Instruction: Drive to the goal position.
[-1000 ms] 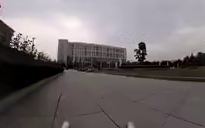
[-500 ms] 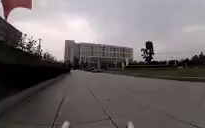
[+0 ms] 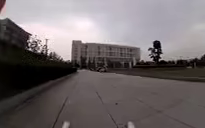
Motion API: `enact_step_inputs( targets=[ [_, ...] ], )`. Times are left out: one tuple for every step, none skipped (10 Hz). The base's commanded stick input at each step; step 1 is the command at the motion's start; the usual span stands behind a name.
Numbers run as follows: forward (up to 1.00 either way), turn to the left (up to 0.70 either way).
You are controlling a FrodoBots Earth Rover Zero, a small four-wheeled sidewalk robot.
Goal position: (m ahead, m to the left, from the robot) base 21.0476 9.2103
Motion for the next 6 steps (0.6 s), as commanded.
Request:
enact_step_inputs(
  targets=[
    [0.45, 0.0],
    [0.45, 0.0],
    [0.45, 0.0],
    [0.45, 0.0],
    [0.45, 0.0],
    [0.45, 0.0]
  ],
)
